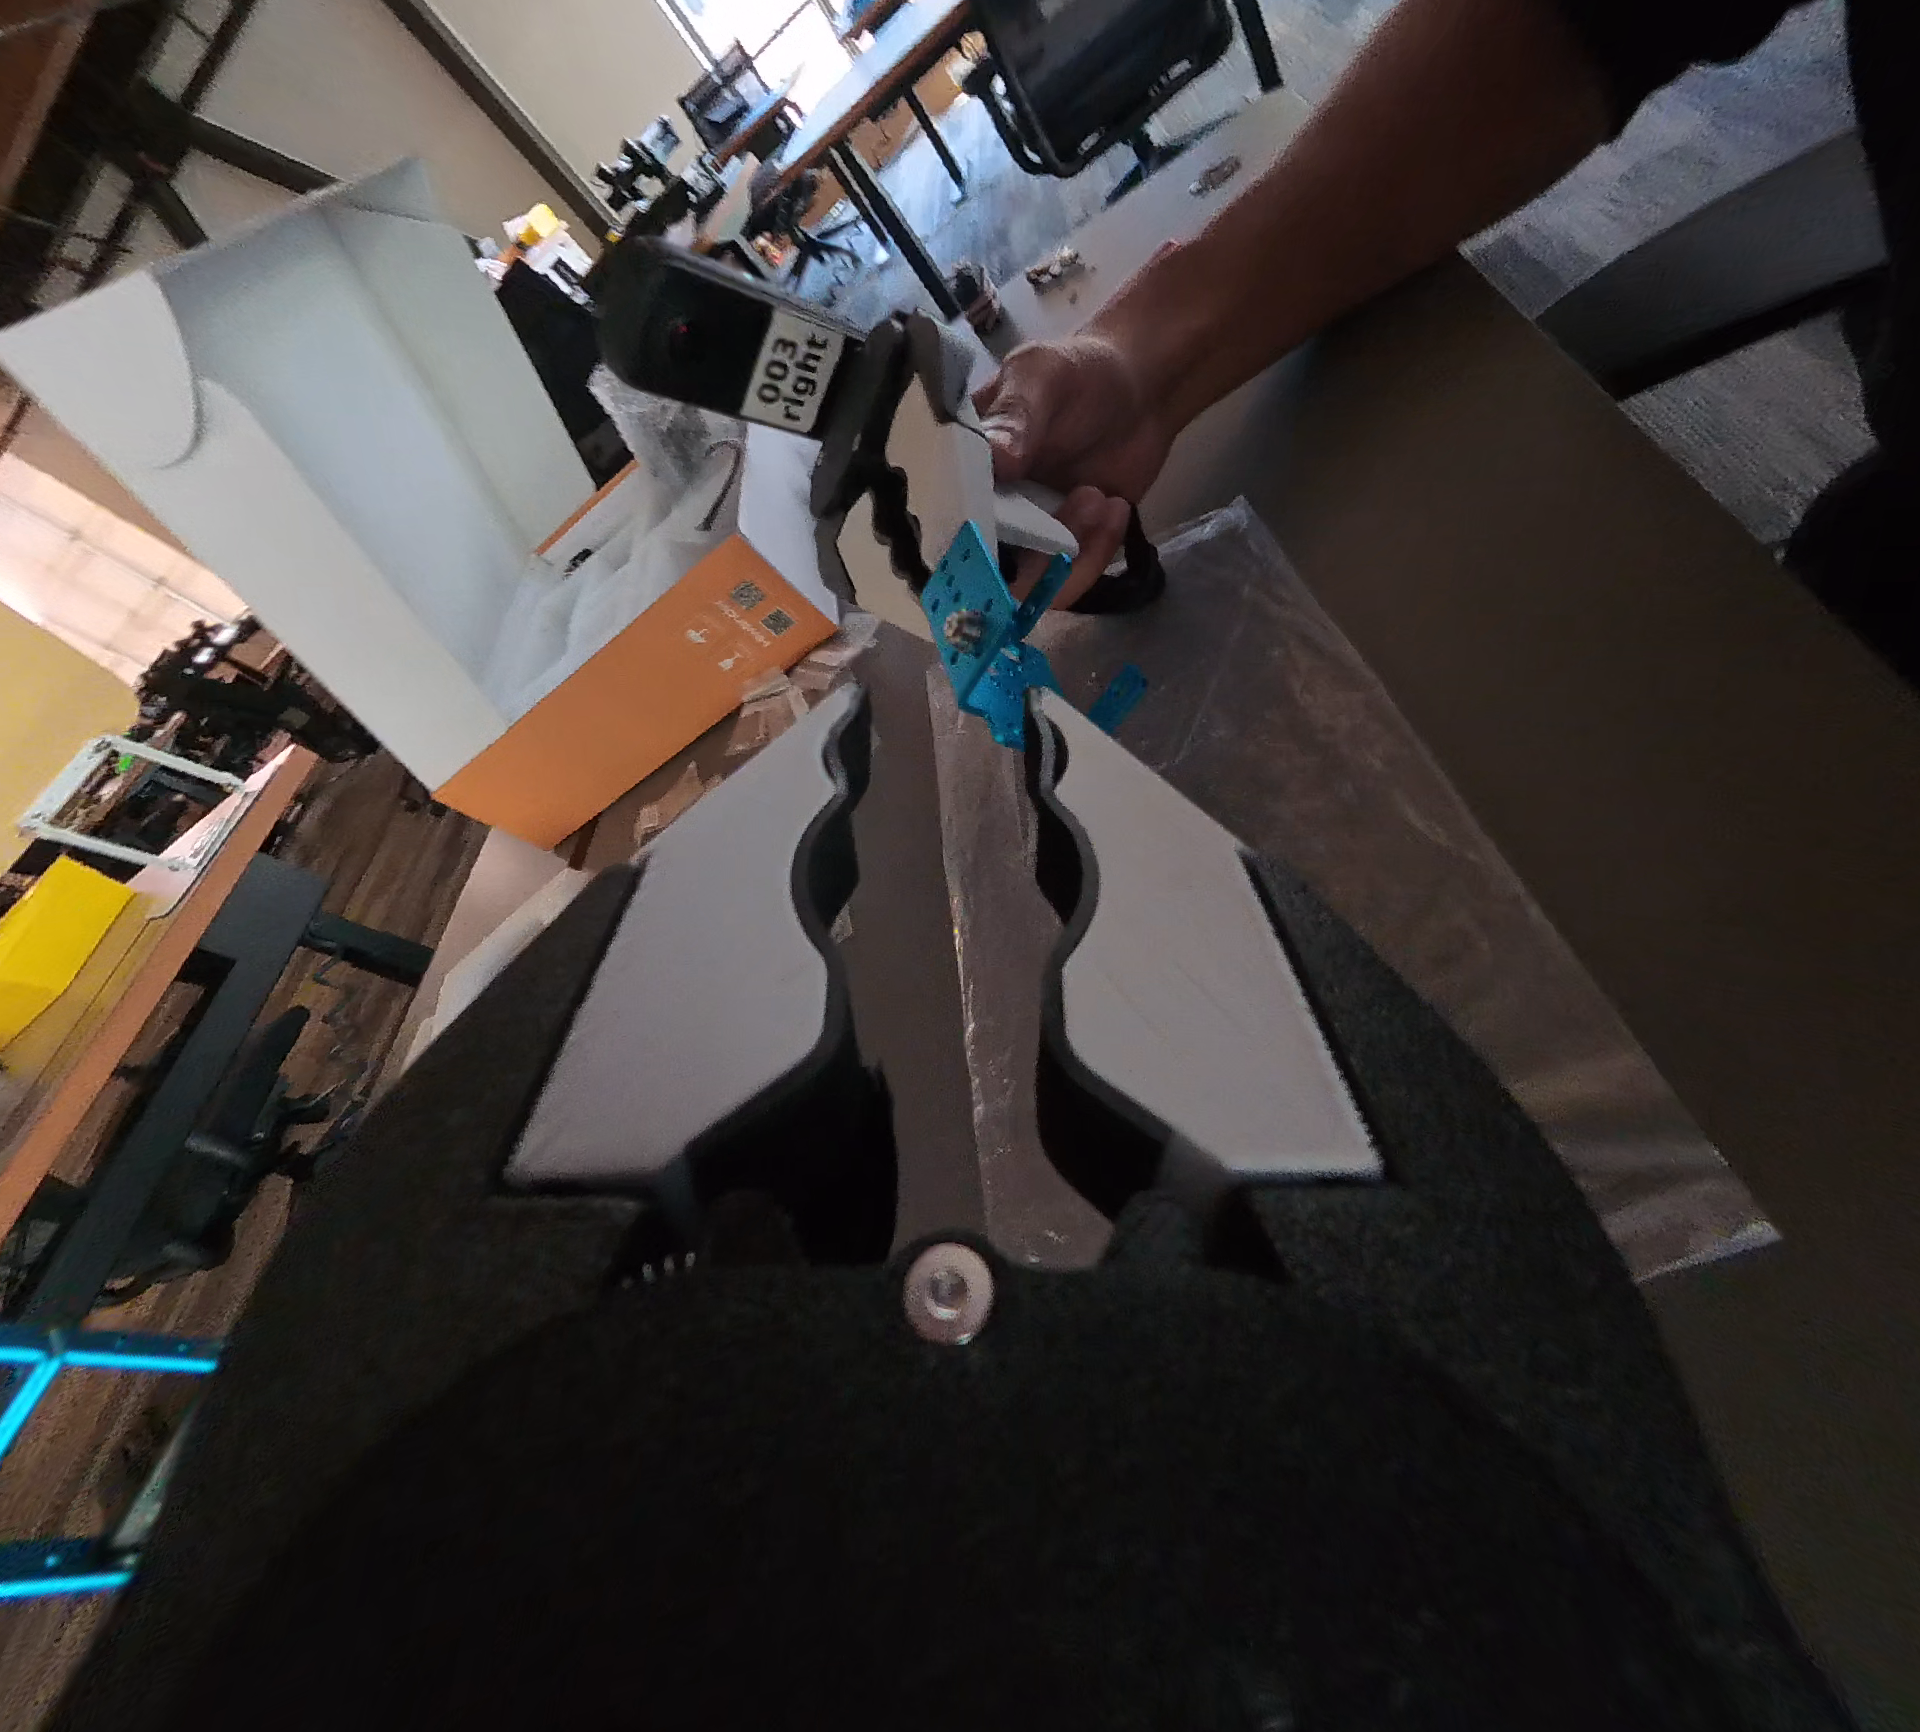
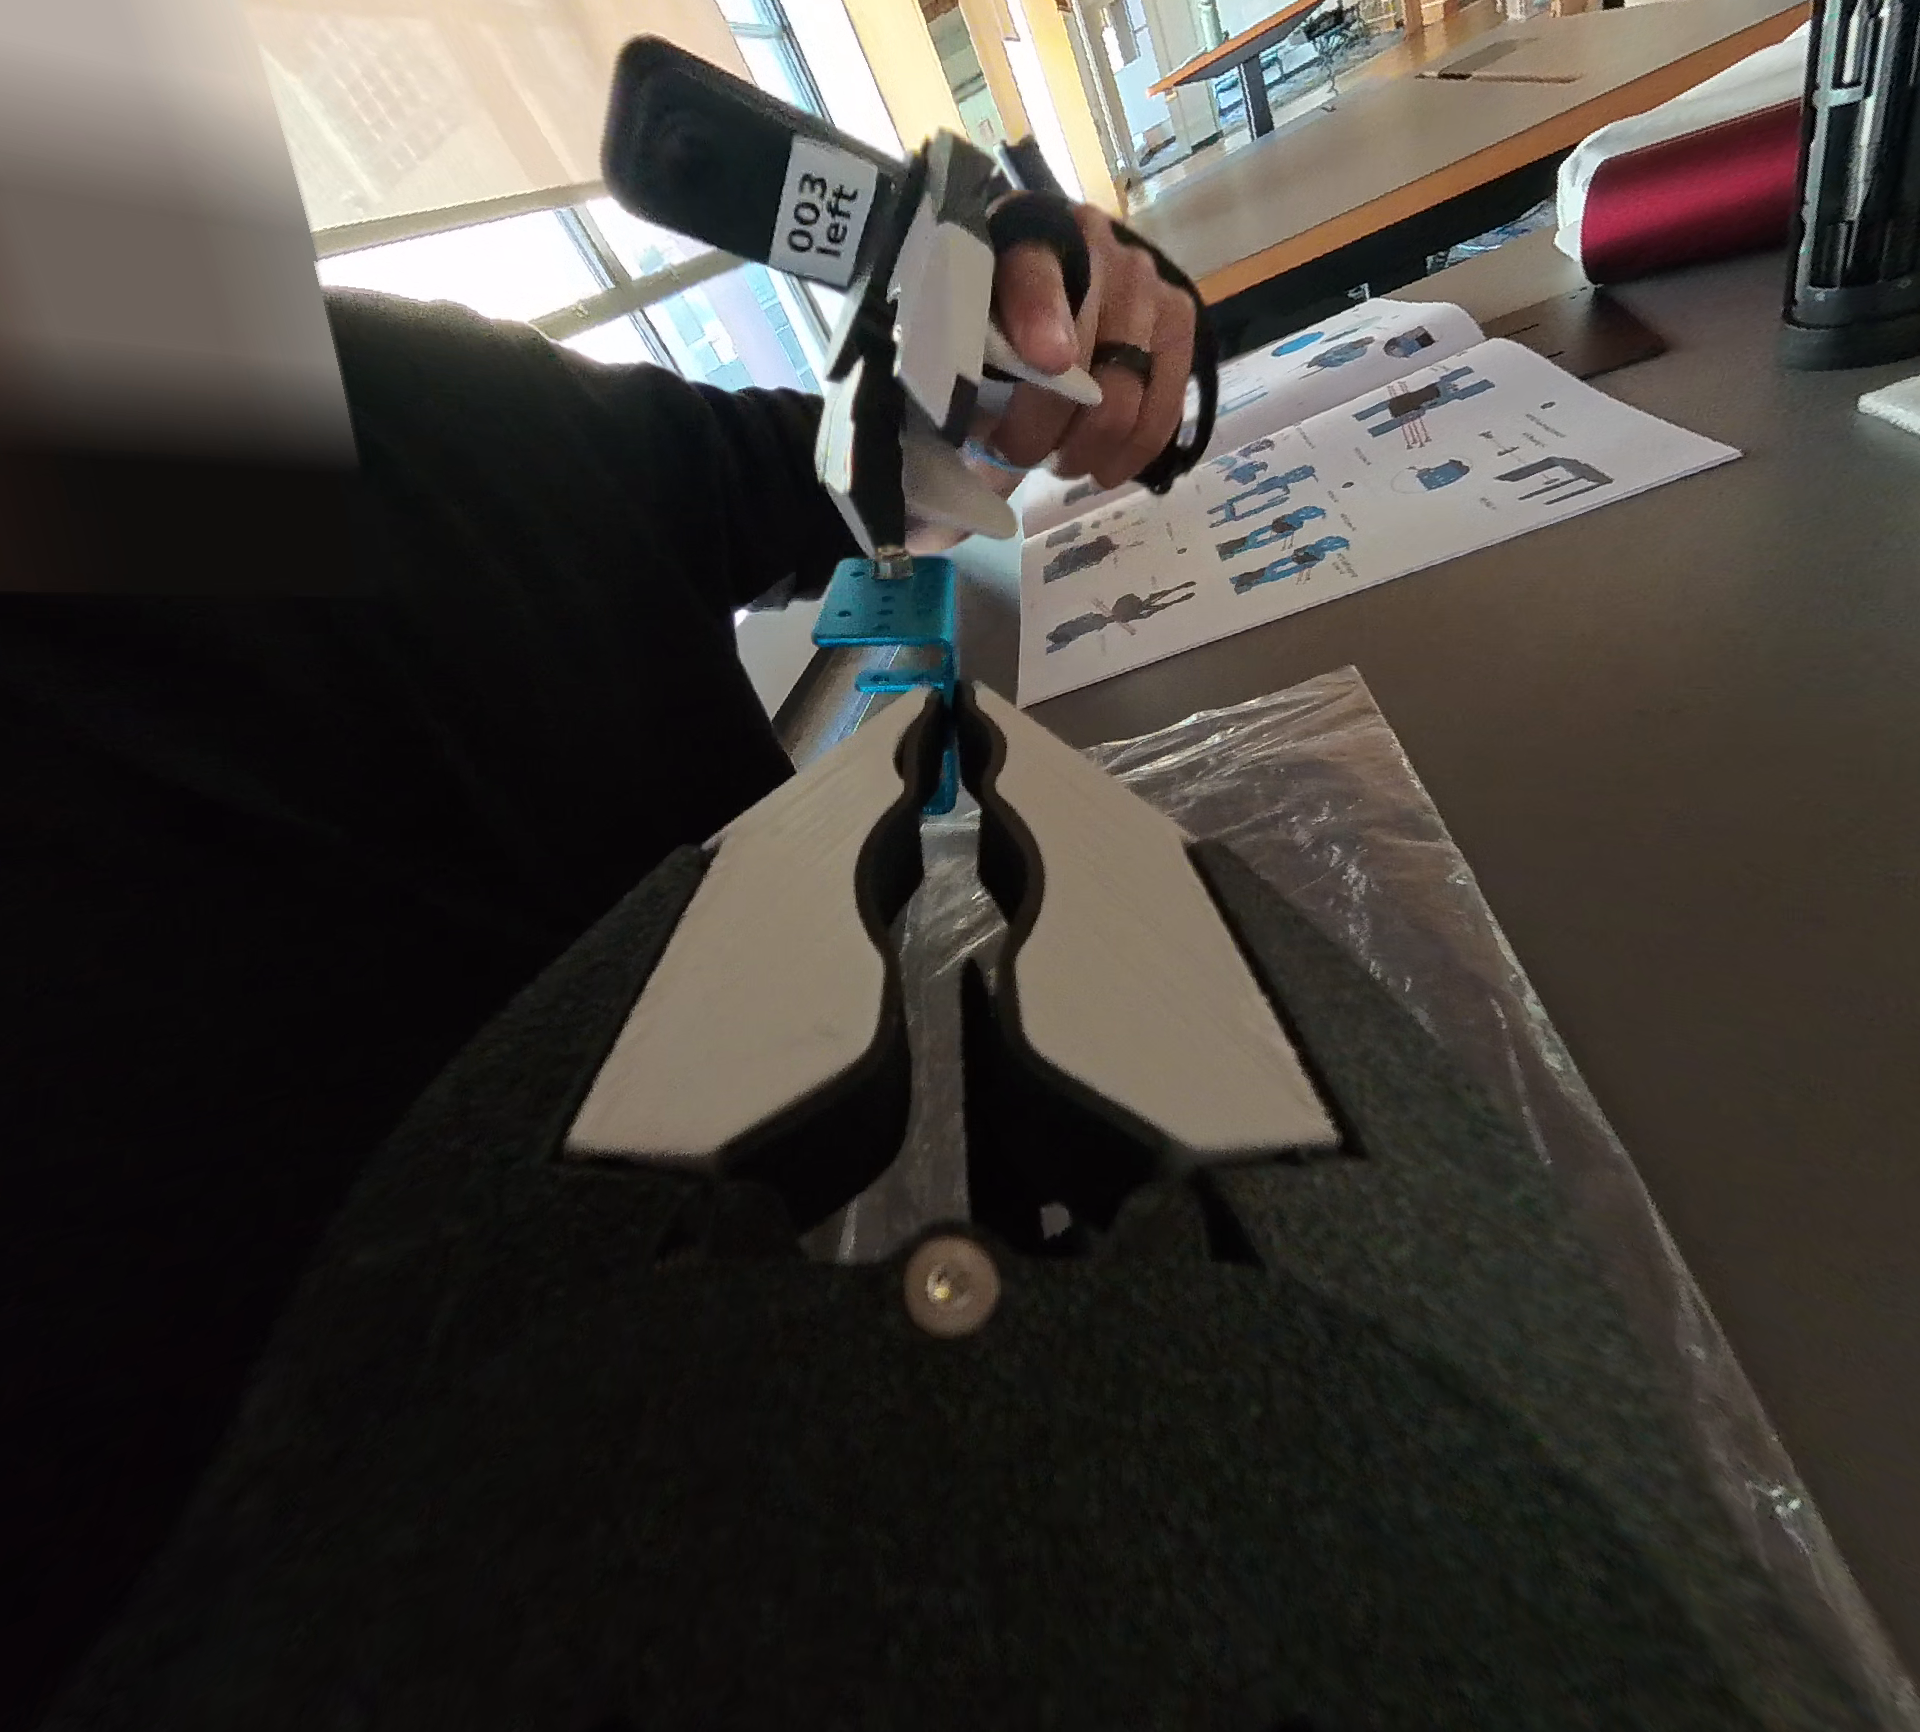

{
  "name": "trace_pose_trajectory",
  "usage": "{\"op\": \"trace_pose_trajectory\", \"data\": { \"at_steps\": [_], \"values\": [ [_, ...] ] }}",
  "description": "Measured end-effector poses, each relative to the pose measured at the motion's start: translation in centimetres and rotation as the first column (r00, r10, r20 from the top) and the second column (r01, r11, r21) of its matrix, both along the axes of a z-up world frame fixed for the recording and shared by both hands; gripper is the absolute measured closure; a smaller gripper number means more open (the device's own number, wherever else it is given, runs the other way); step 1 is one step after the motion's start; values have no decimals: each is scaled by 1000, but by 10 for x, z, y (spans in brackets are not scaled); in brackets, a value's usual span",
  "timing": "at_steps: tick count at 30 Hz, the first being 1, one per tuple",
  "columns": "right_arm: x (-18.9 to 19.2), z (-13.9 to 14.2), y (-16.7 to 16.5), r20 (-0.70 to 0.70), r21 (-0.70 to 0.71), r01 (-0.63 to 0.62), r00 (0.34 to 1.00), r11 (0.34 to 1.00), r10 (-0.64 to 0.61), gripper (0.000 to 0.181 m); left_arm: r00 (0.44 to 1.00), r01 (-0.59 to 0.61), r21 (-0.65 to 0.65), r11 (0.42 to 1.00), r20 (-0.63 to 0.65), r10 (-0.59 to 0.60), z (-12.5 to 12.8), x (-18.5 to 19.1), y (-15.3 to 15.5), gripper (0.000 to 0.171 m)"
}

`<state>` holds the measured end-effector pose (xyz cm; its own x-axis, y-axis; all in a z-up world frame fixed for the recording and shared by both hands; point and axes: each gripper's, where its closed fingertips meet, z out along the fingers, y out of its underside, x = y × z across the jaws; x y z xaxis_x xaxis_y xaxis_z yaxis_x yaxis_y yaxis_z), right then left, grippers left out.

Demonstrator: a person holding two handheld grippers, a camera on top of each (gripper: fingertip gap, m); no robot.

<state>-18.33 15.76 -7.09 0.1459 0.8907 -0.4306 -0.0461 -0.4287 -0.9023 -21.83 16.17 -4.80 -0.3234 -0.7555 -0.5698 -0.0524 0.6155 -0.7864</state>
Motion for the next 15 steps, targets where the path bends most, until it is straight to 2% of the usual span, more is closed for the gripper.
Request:
{"op": "trace_pose_trajectory", "data": {
  "at_steps": [3, 11, 15],
  "values": [
    [0, 3, -2, -32, -19, -18, 999, 1000, 17, 181, 999, 10, 78, 997, -41, -6, -4, 10, -1, 143],
    [0, 8, -5, -66, -26, -41, 997, 999, 40, 181, 1000, 7, 197, 980, 27, -13, 3, 24, -11, 143],
    [0, 11, -8, -87, -37, -60, 995, 998, 56, 180, 1000, -1, 252, 968, 20, -4, -3, 26, -12, 146]
  ]
}}
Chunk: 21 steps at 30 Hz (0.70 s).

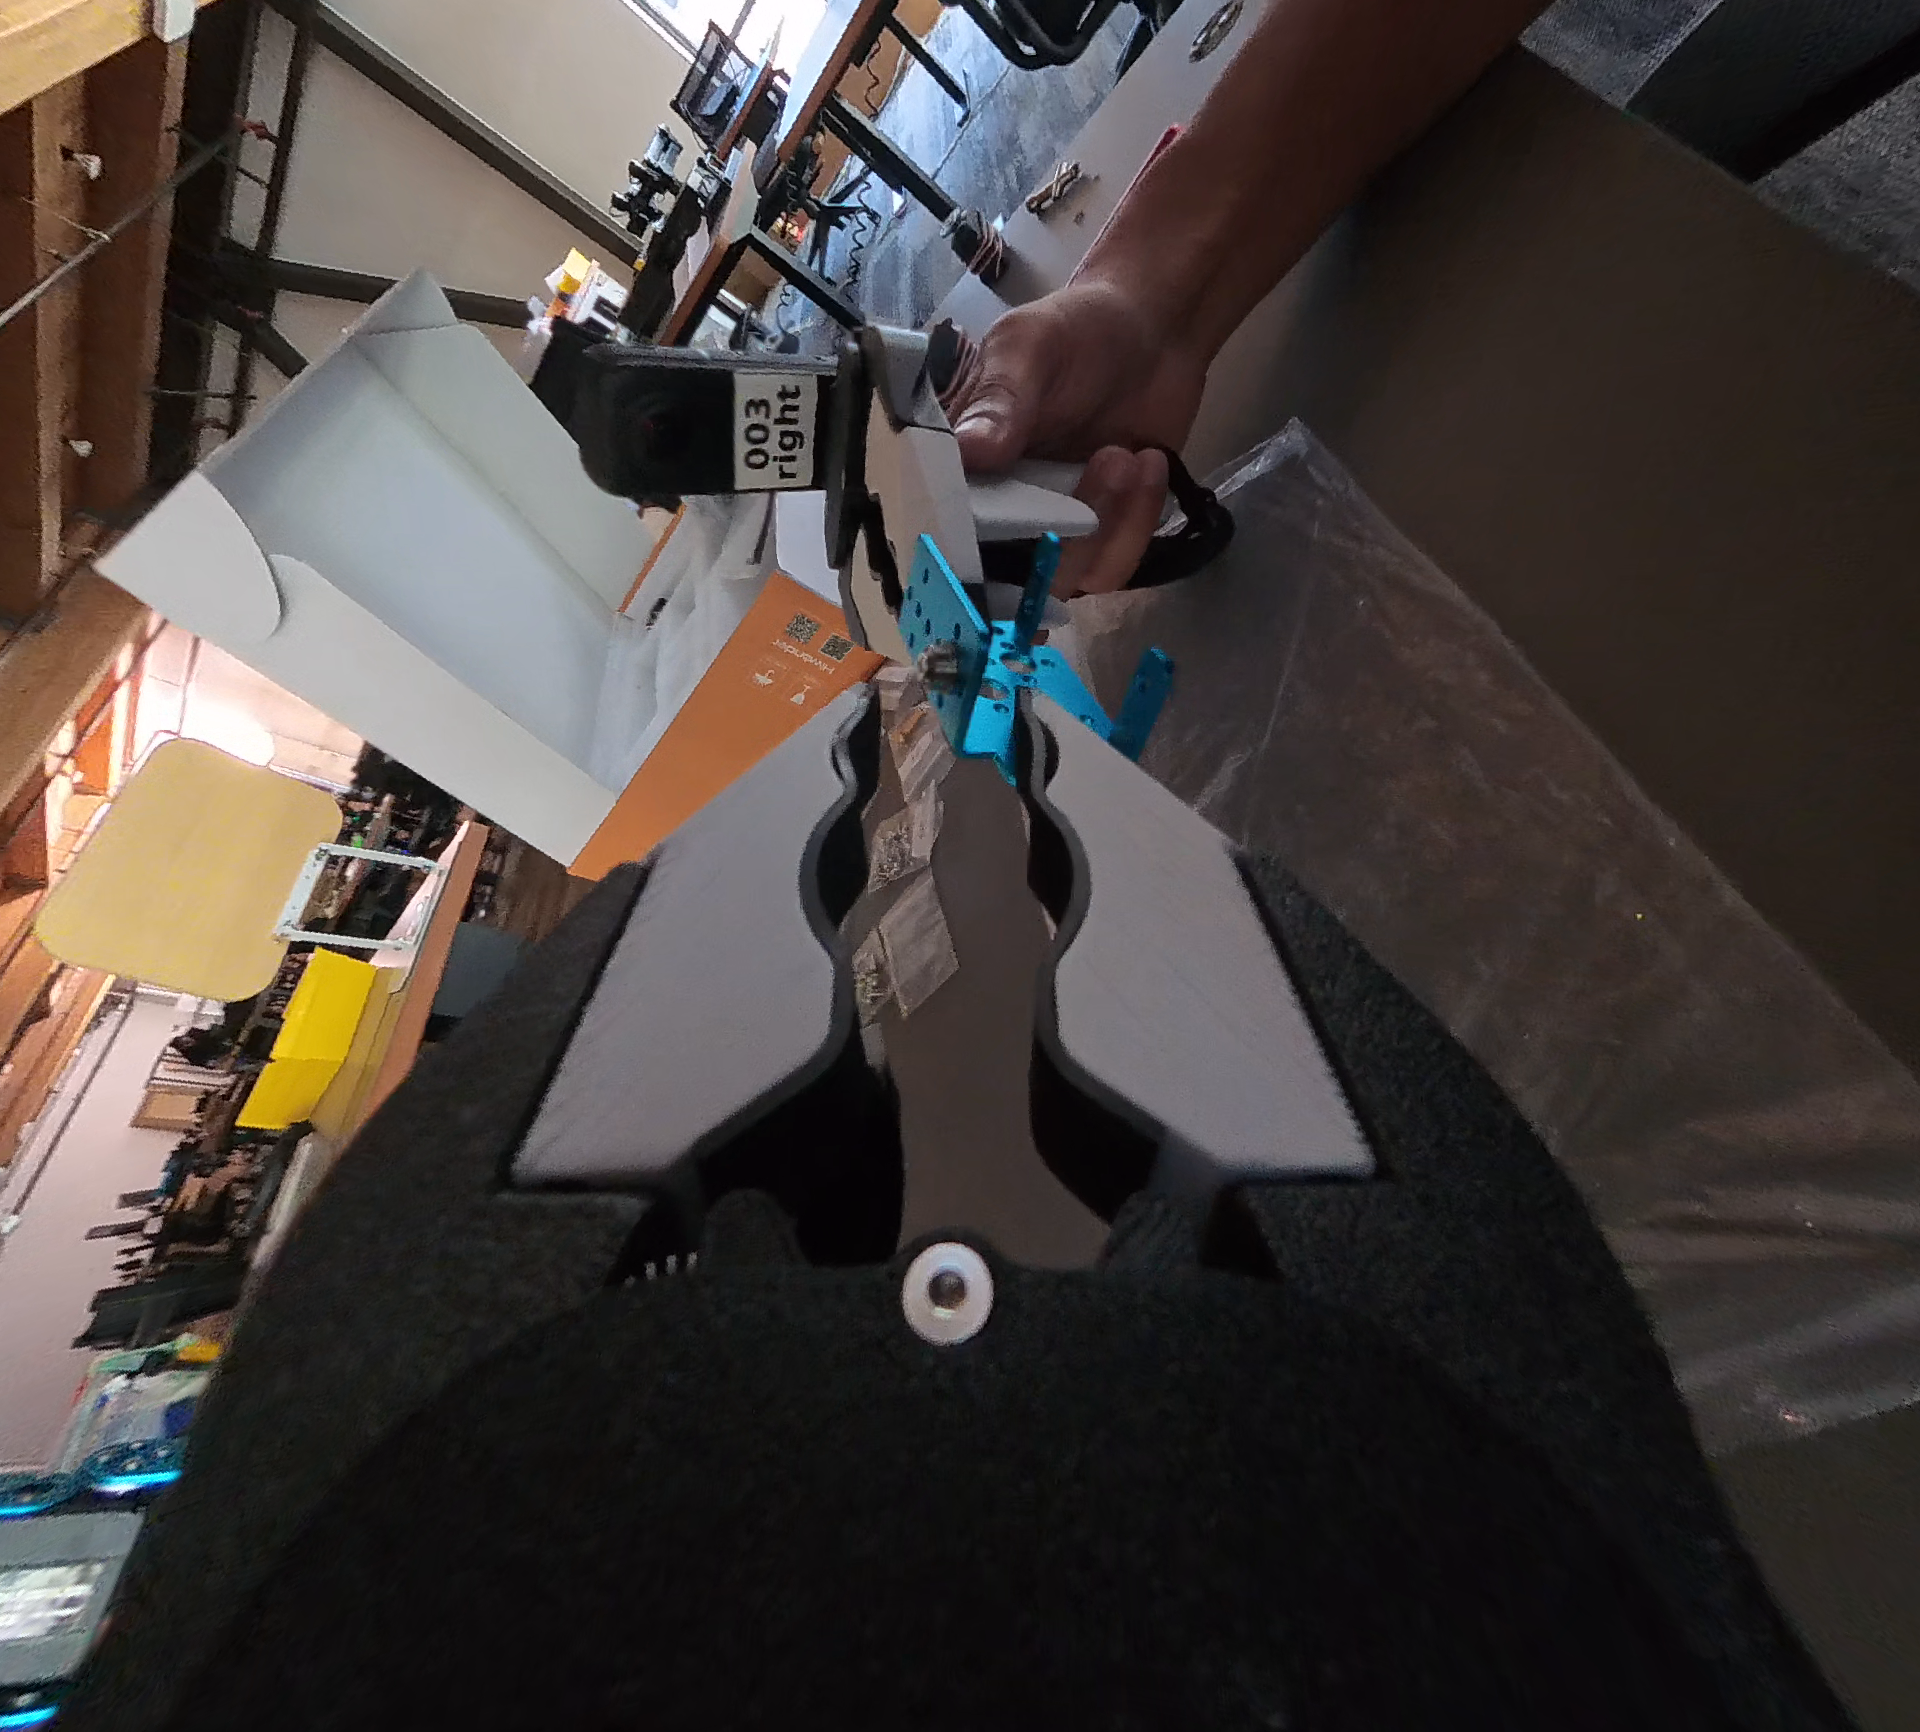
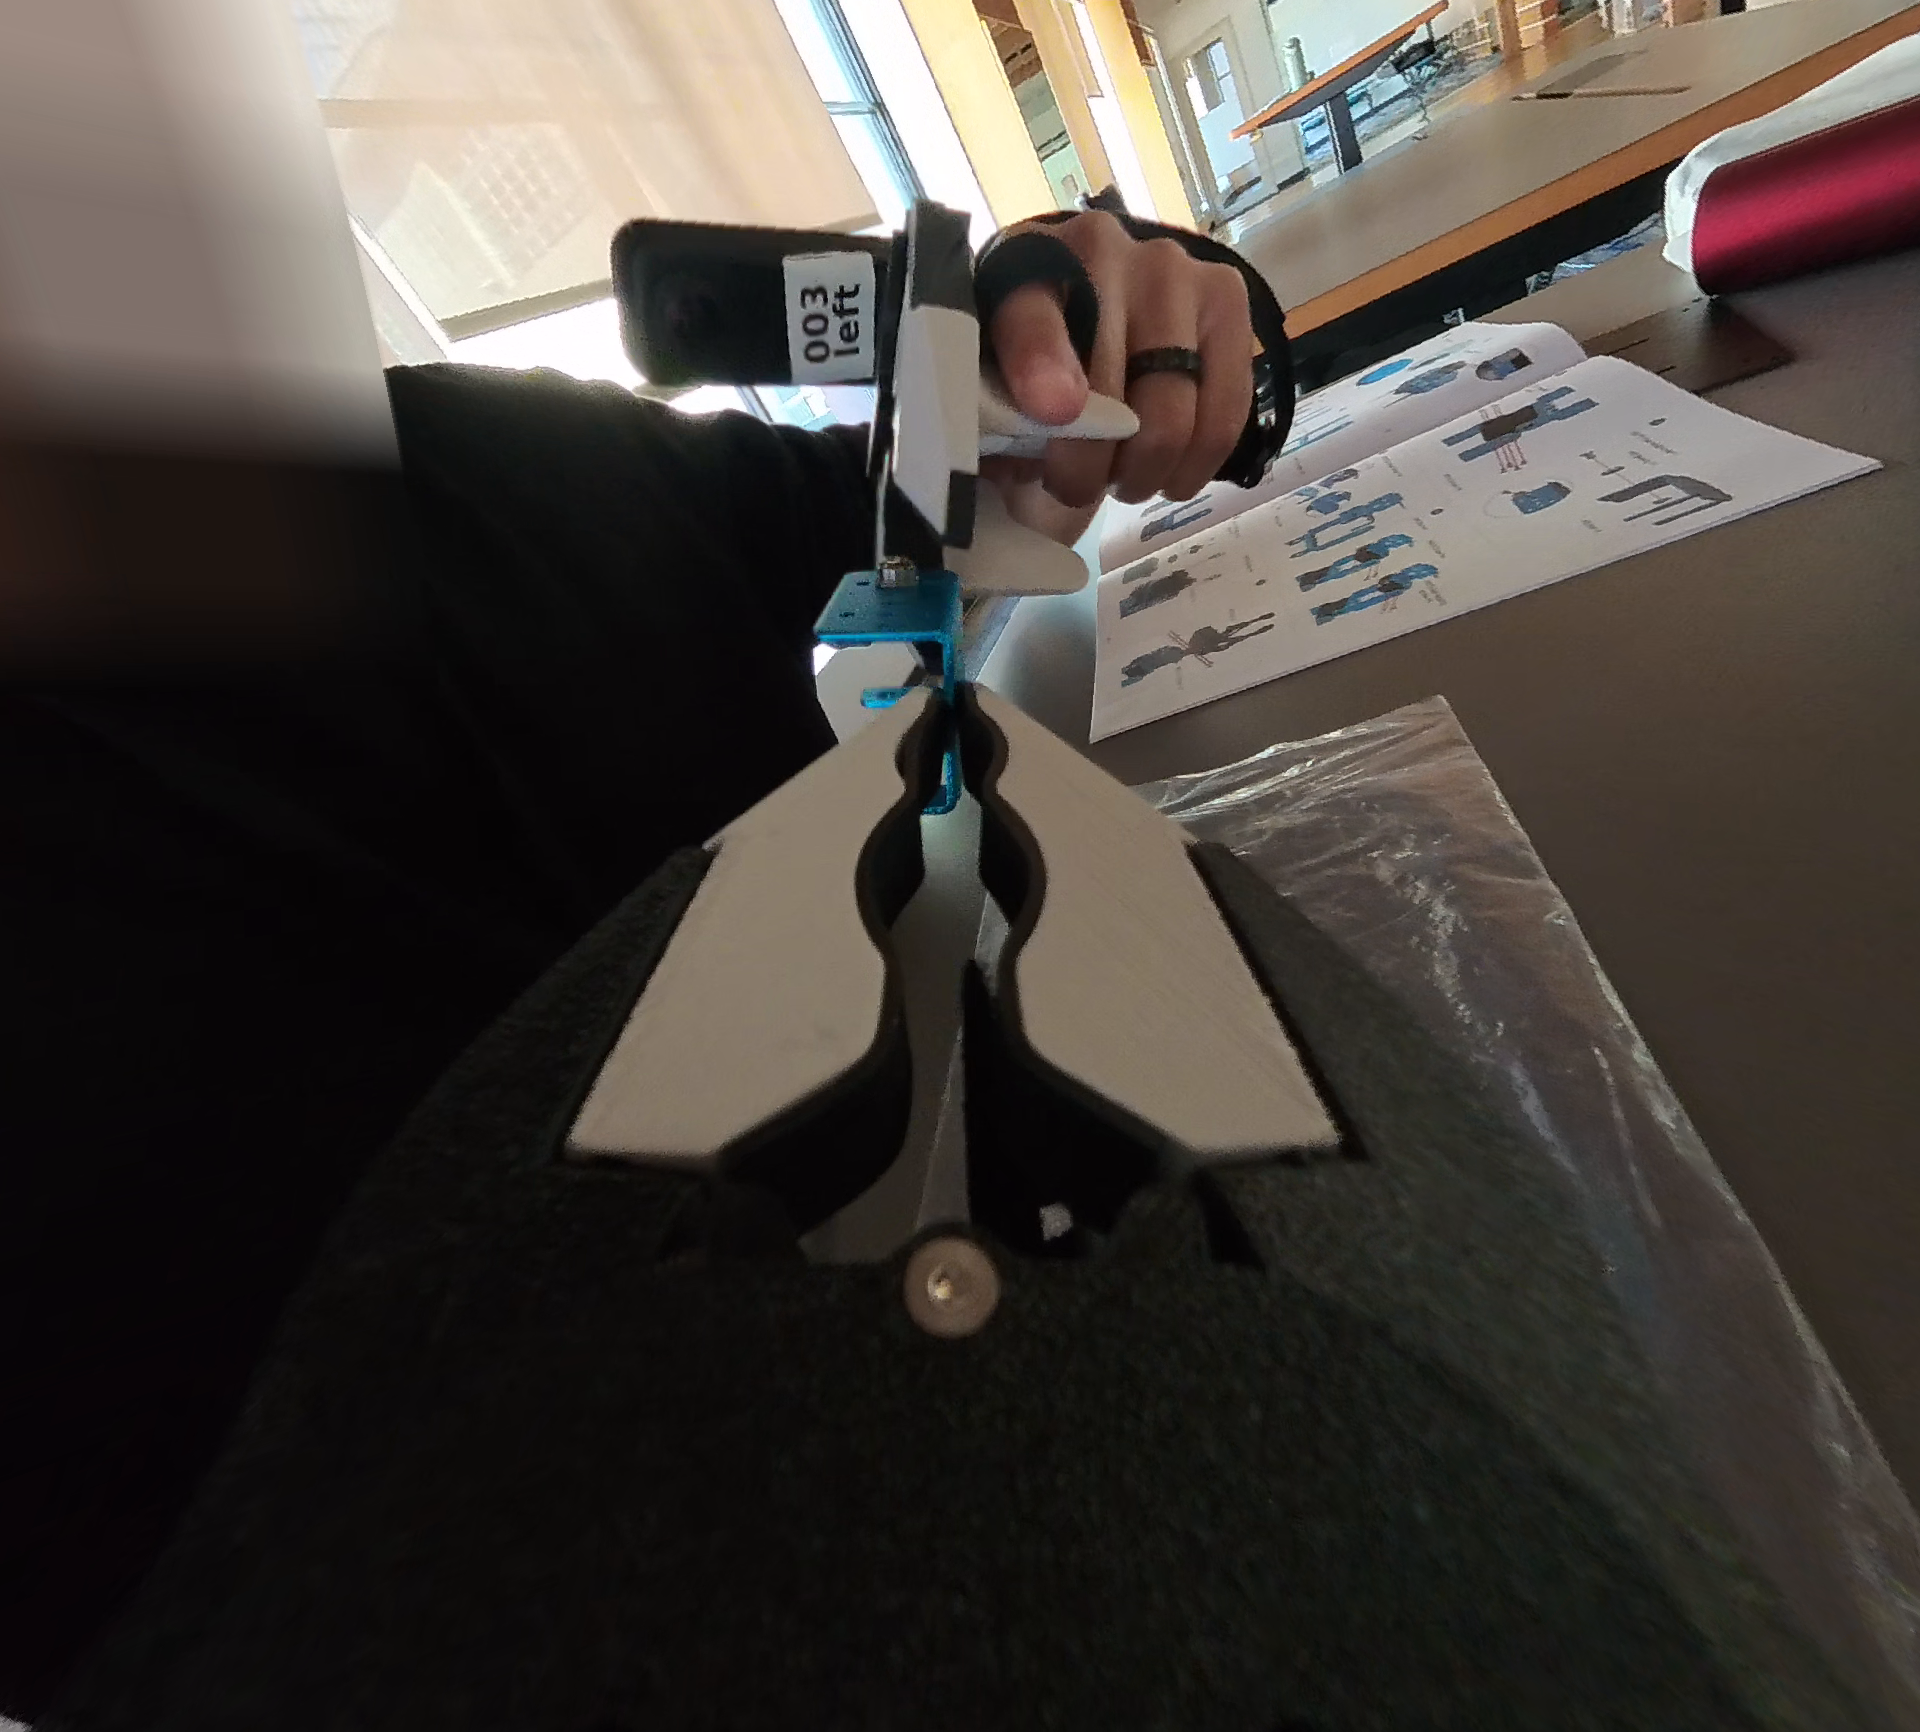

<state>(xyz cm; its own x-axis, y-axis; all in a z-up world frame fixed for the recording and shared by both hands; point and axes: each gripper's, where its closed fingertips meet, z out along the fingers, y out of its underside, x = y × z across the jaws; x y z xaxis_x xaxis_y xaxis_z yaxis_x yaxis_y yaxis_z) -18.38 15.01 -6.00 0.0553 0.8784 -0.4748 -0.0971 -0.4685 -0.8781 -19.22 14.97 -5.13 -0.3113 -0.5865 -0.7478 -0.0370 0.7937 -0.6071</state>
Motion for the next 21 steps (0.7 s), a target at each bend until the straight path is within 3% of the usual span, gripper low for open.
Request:
{"op": "trace_pose_trajectory", "data": {
  "at_steps": [7, 11, 21],
  "values": [
    [-1, -2, -2, 0, -25, -23, 1000, 999, 23, 181, 999, -23, 118, 993, 36, 18, 0, 2, -4, 149],
    [-2, -1, -3, -10, -31, -33, 999, 999, 33, 180, 998, -36, 148, 988, 55, 28, 3, 3, -5, 162],
    [-3, -2, -2, -10, -70, -40, 999, 997, 40, 180, 997, -62, 127, 990, 61, 55, 1, 4, -10, 163]
  ]
}}
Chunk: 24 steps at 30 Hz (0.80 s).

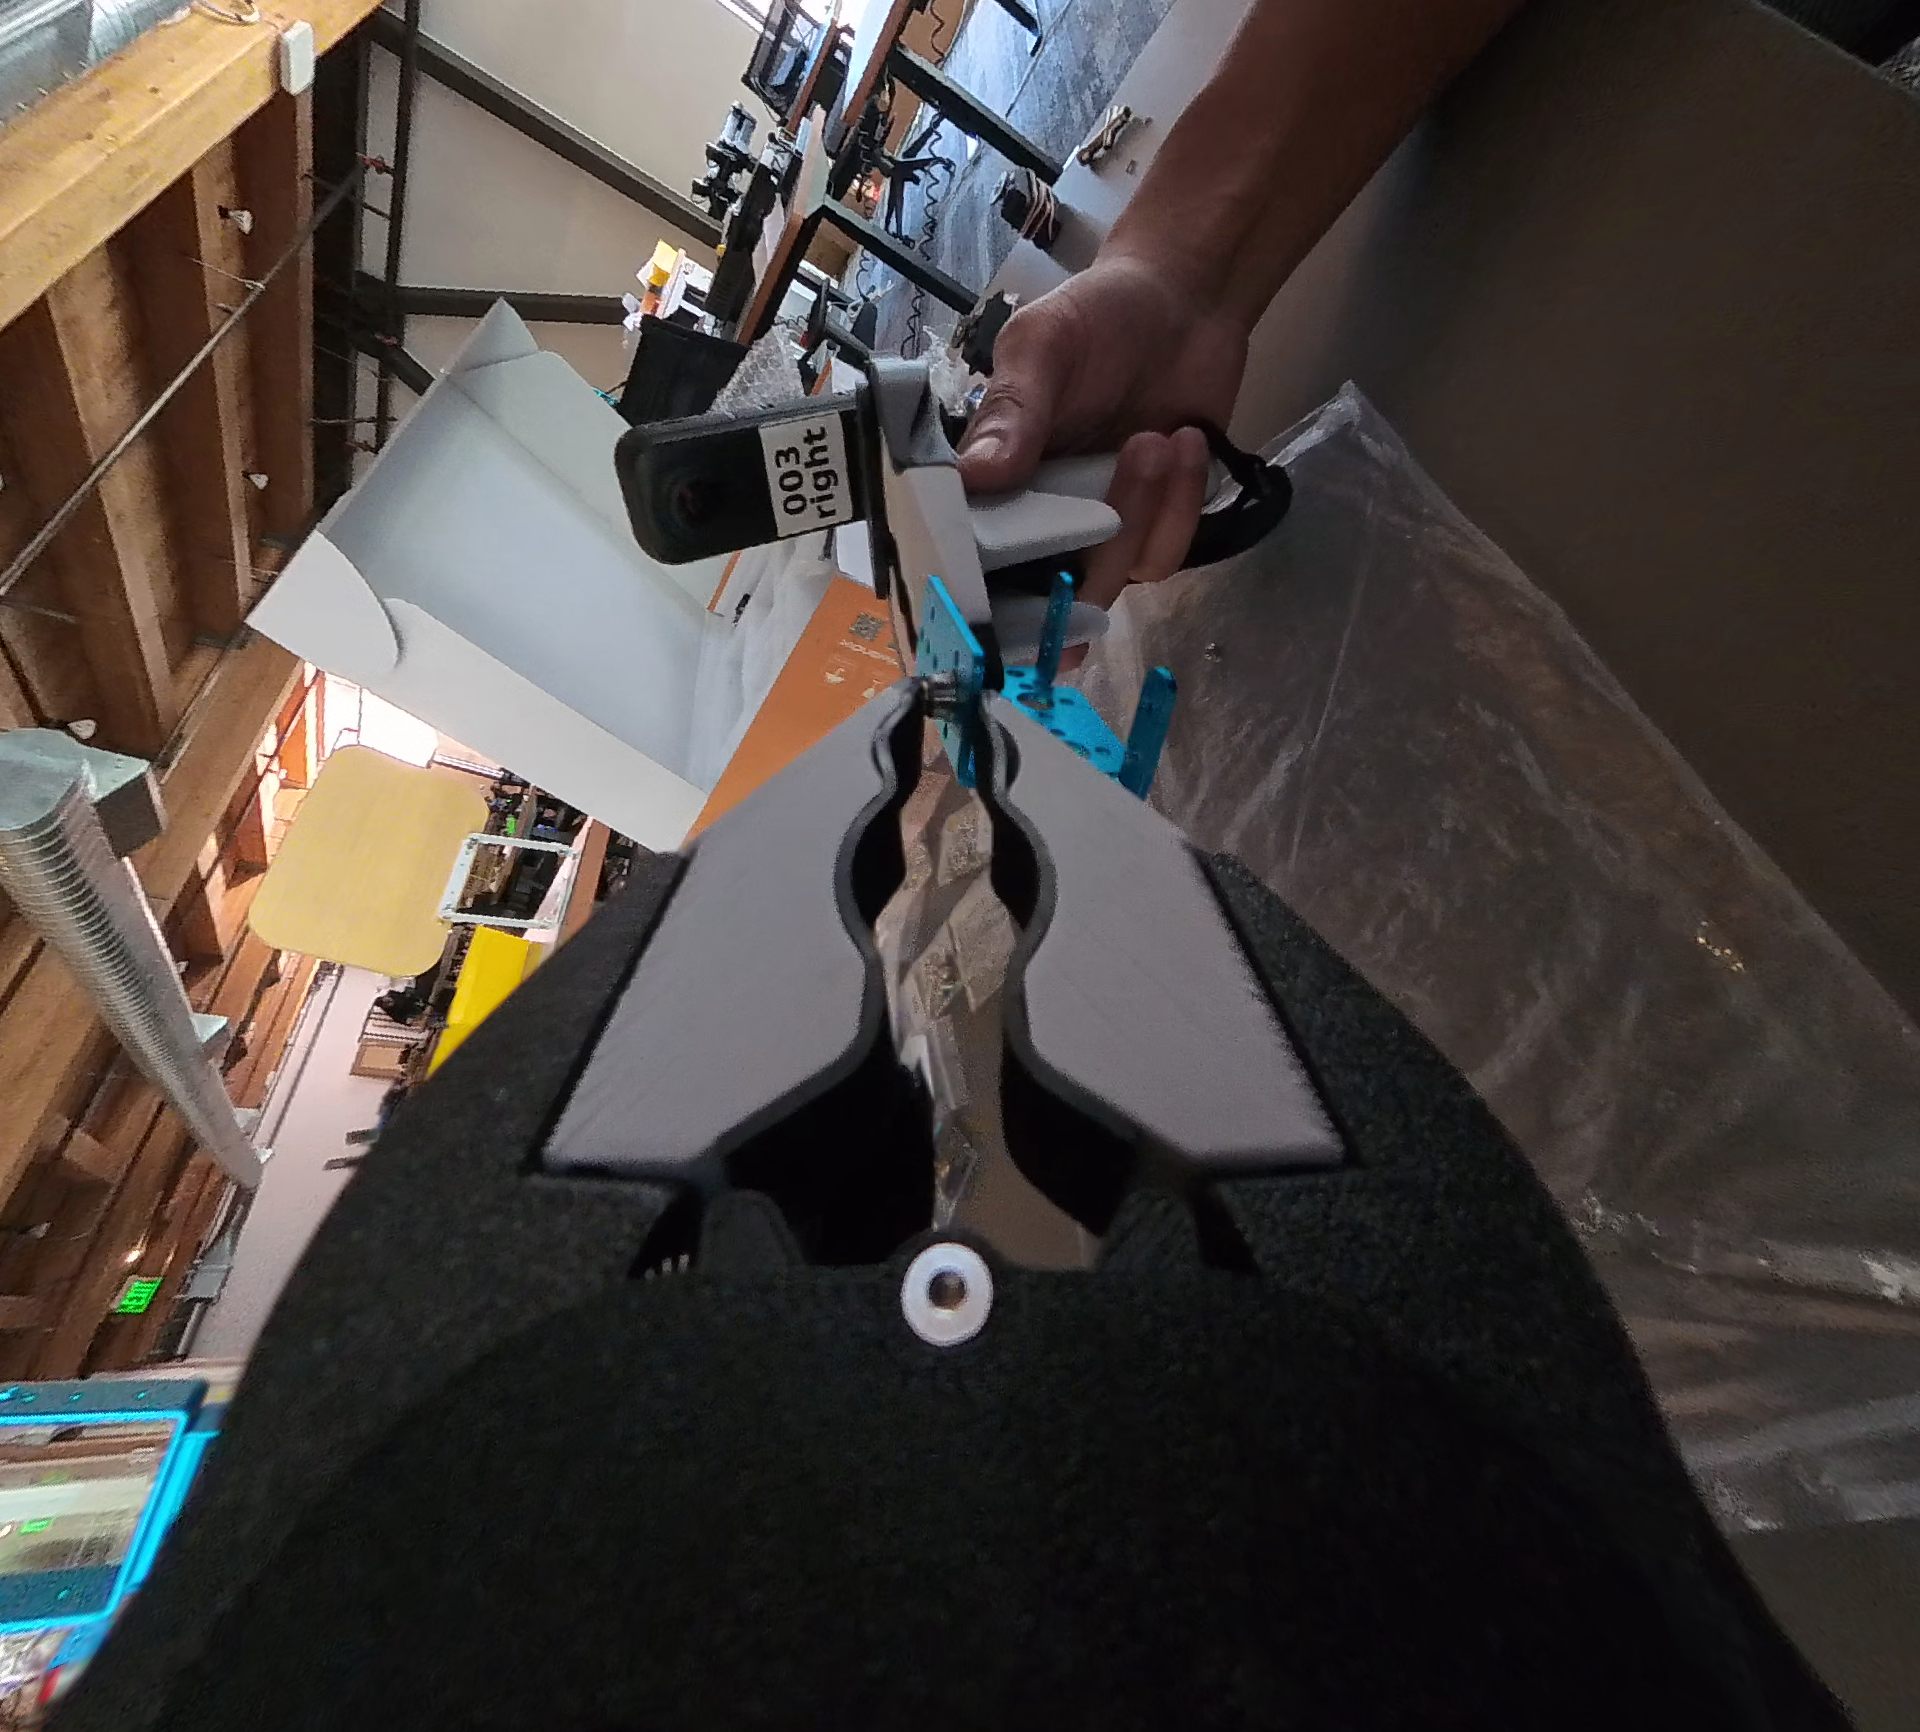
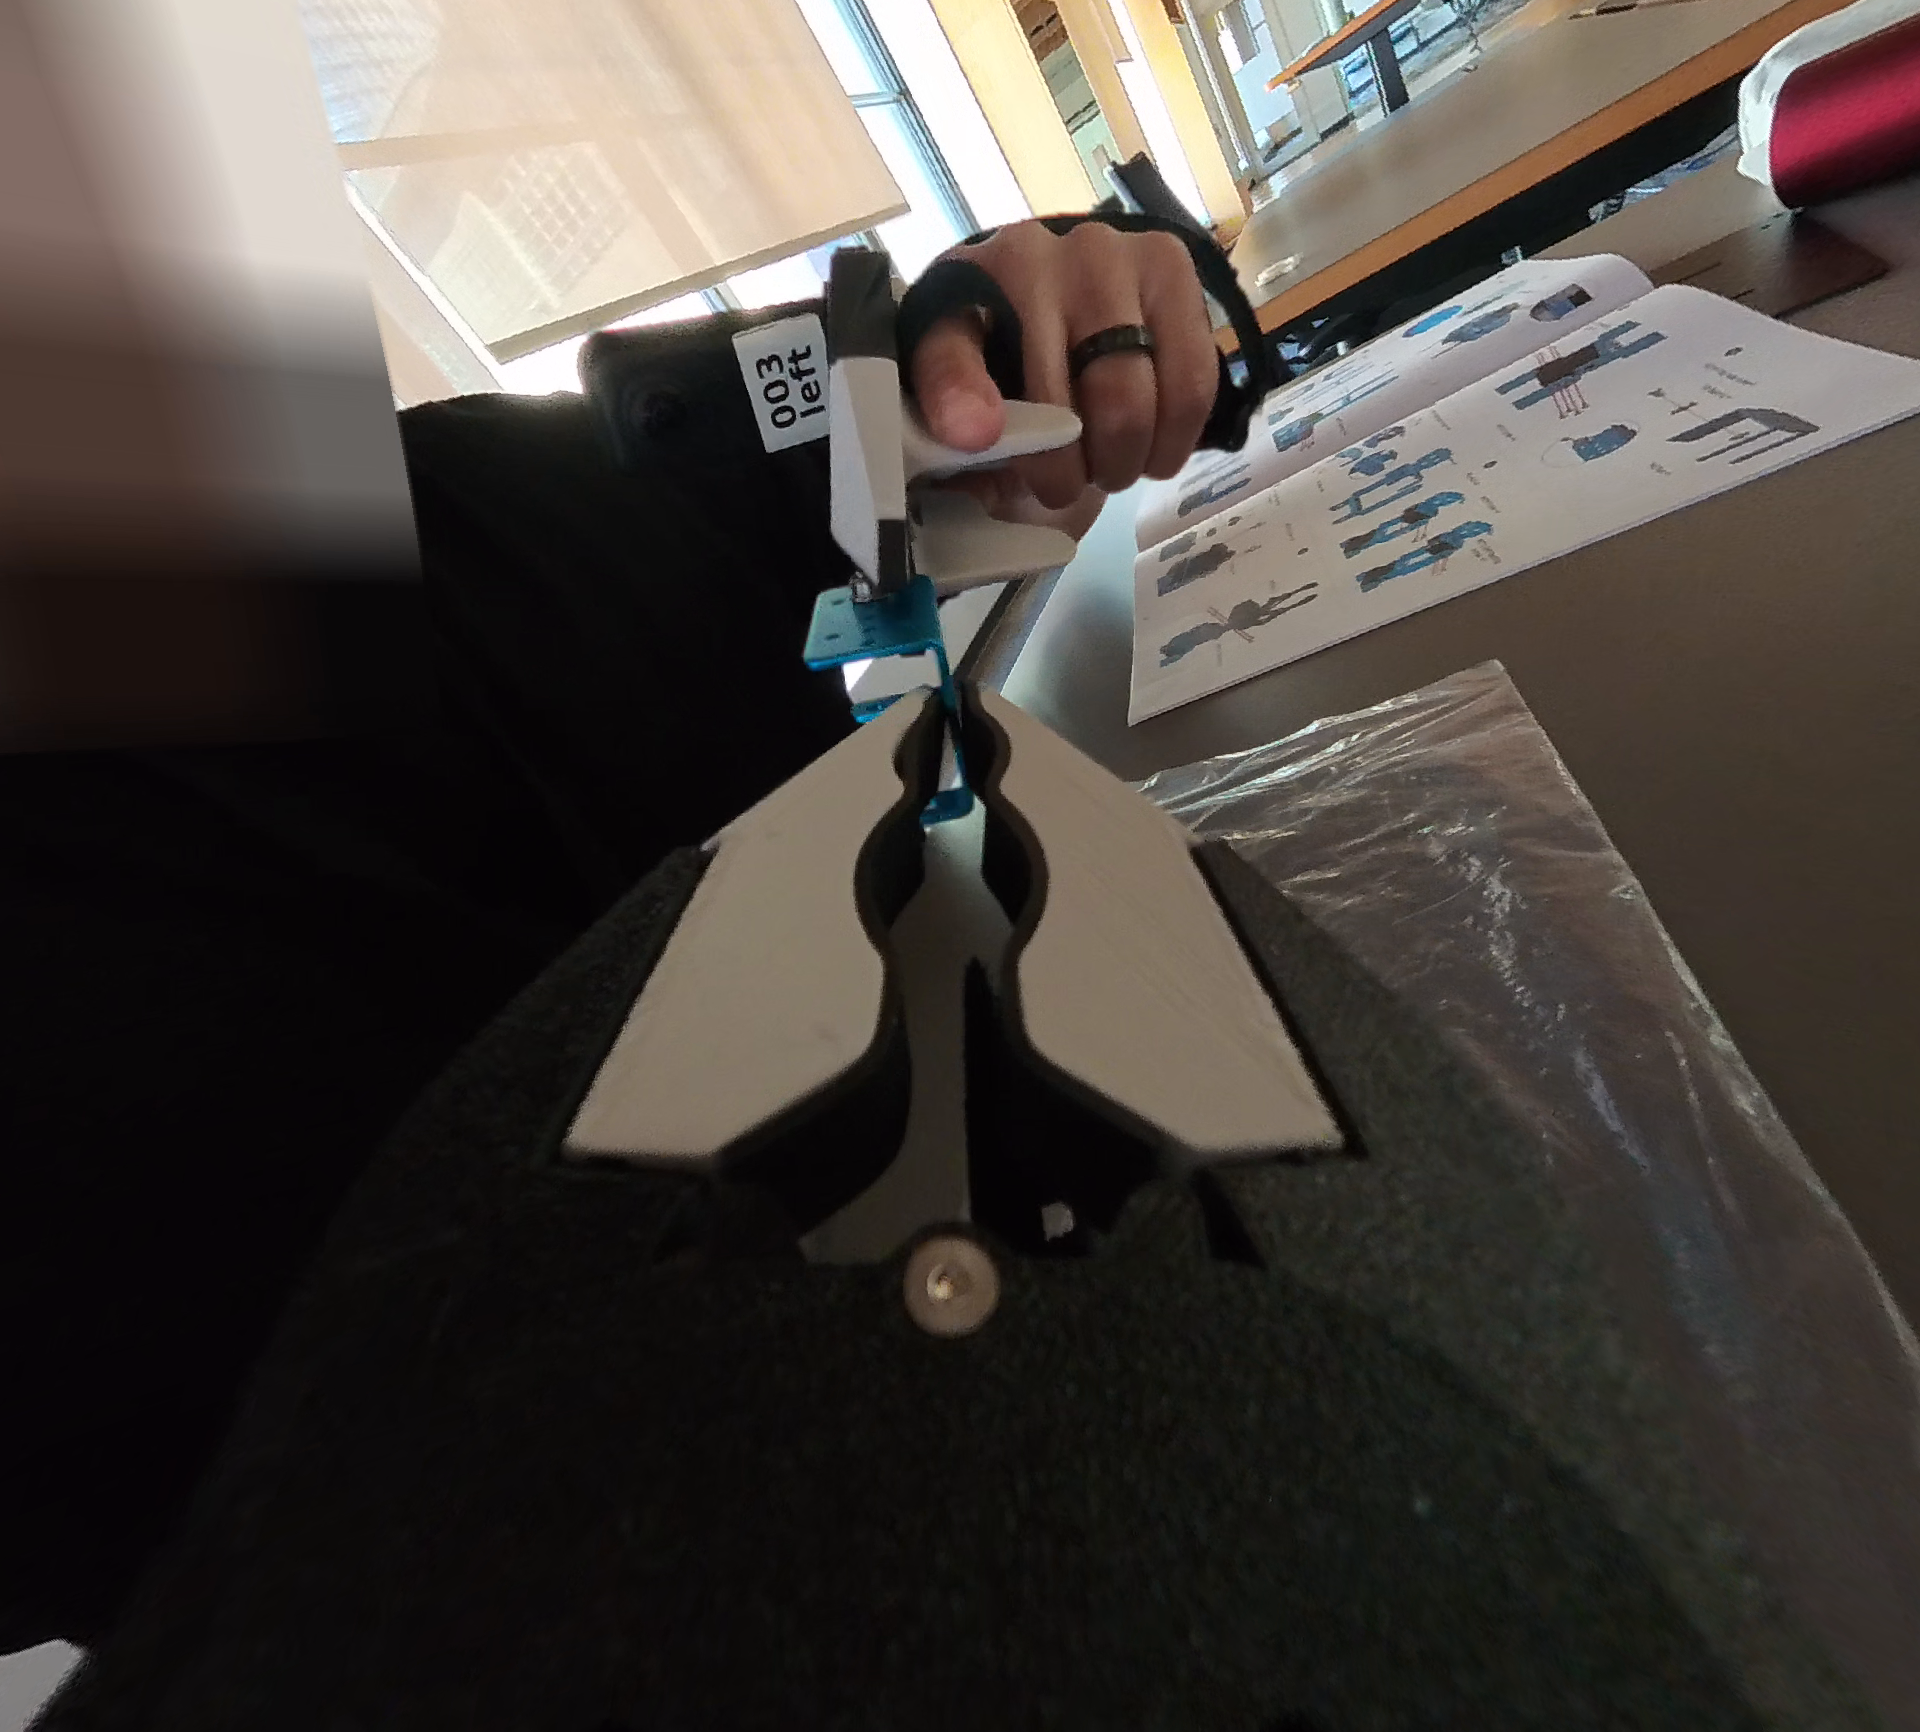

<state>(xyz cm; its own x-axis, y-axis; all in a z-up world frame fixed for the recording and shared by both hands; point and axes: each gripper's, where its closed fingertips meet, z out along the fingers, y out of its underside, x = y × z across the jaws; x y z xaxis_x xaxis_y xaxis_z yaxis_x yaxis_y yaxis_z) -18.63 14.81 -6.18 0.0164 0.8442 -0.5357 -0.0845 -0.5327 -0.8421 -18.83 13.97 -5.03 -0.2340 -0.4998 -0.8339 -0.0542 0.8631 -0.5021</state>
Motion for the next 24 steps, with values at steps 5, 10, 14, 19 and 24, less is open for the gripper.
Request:
{"op": "trace_pose_trajectory", "data": {
  "at_steps": [5, 10, 14, 19, 24],
  "values": [
    [1, -2, 9, 2, -16, 54, 999, 998, -54, 179, 999, -40, -110, 993, -8, 39, 0, 1, 10, 163],
    [9, -1, 25, 12, 7, 171, 985, 985, -171, 176, 997, -78, -464, 882, -16, 80, -1, 4, 30, 164],
    [14, -4, 34, 58, 44, 238, 969, 970, -241, 166, 997, -65, -637, 768, -7, 78, -1, 5, 38, 164],
    [19, 1, 38, 112, 276, 323, 925, 905, -364, 154, 997, -66, -773, 631, -33, 65, -4, 5, 42, 164],
    [33, 9, 44, 158, 540, 408, 810, 736, -565, 153, 991, -120, -877, 466, -82, 102, -13, 5, 53, 164]
  ]
}}
